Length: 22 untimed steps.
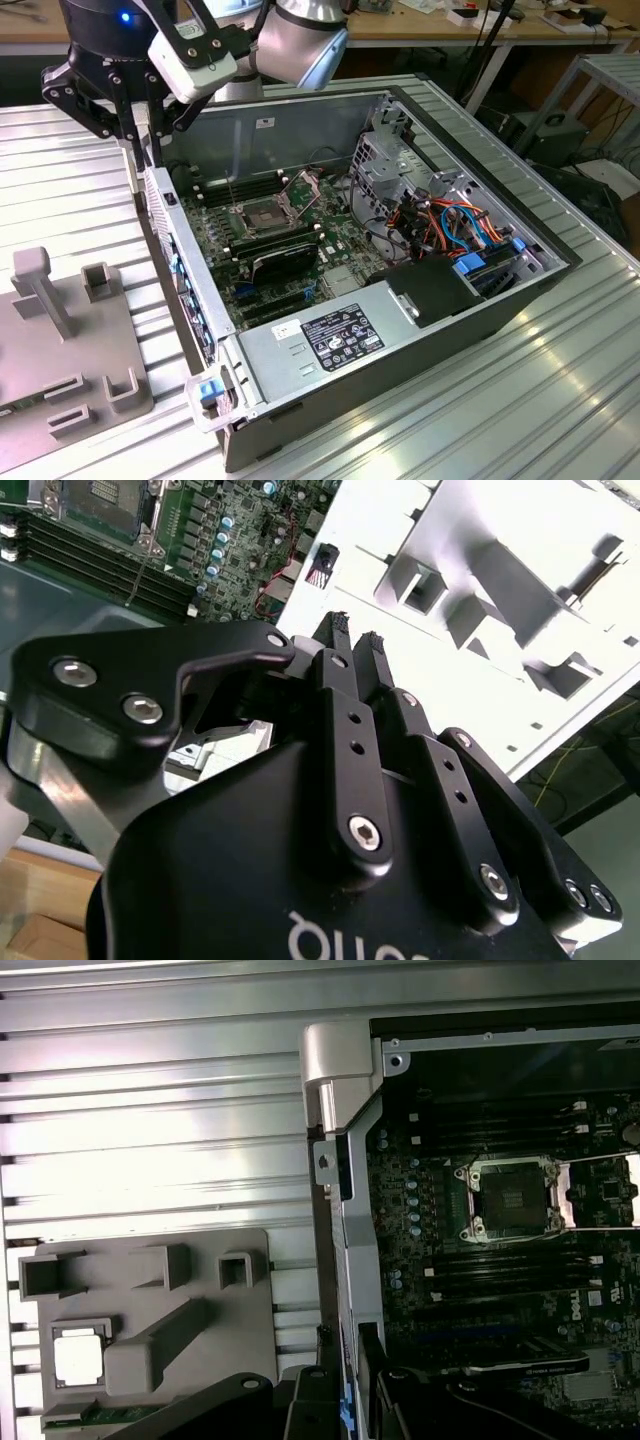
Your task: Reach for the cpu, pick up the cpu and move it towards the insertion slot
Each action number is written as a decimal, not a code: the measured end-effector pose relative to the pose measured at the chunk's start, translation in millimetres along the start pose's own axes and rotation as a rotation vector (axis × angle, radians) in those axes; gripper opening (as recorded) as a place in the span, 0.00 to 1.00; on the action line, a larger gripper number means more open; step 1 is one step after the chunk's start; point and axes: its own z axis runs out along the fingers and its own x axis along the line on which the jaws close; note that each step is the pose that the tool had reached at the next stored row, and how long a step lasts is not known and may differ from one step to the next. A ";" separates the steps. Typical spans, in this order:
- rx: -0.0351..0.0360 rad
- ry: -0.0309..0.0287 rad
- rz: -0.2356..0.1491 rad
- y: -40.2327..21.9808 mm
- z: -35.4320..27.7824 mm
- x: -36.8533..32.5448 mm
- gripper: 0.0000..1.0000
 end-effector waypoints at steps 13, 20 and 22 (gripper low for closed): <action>0.0000 0.0000 0.000 -0.4 -0.1 5.8 0.23; 0.0000 0.0000 0.000 -1.0 -0.3 13.8 0.23; 0.0001 0.0000 0.000 -1.2 -0.4 16.4 0.23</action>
